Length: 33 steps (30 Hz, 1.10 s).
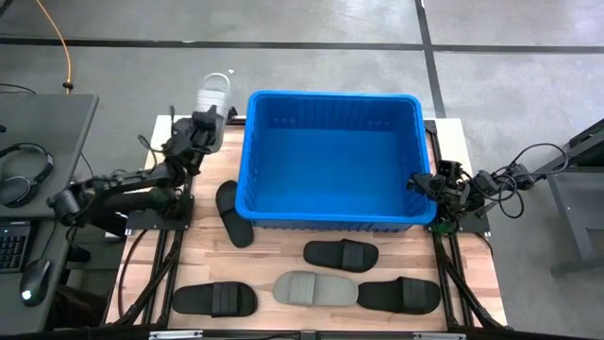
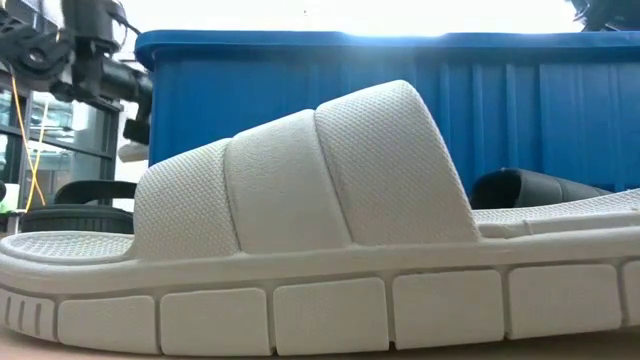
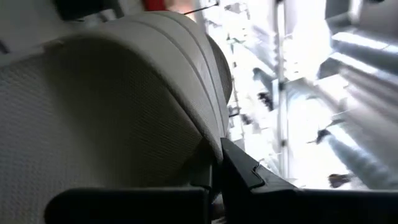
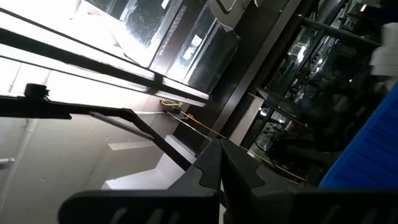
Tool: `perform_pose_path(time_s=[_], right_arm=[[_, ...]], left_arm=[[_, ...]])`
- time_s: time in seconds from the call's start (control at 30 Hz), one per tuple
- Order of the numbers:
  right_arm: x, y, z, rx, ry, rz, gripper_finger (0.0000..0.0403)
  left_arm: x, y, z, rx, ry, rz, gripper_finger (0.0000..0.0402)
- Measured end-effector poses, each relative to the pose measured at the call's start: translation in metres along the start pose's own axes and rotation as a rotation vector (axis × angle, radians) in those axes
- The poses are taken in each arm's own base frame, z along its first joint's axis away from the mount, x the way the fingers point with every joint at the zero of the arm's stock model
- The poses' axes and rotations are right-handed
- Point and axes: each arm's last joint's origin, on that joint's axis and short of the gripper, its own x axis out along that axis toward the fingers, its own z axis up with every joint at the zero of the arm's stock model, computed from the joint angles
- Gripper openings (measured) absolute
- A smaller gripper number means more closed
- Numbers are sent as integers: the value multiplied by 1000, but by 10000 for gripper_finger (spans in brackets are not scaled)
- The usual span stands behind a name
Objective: Pick and place slides into bin
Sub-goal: Put the gray slide into the blue bin
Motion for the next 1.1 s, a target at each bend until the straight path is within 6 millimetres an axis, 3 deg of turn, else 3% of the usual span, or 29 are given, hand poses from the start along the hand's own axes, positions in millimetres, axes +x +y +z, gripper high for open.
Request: perform_pose_path(time_s=[0.23, 0.53, 0.67, 0.83, 1.1], right_arm=[[0, -2, -2, -9, 7, -32, 0], [0, 4, 4, 16, -35, 39, 0], [-1, 10, 9, -11, -70, 113, 0], [-2, 14, 14, -38, -122, 153, 0], [-2, 16, 15, 9, -121, 184, 0]], left_arm=[[-8, -39, 17, 32, 74, -162, 0], [0, -126, 39, 249, 265, -233, 0], [6, -152, 42, 300, 395, -221, 0], [17, -161, 30, 302, 591, -249, 0], [32, -147, -10, 192, 838, -183, 0]])
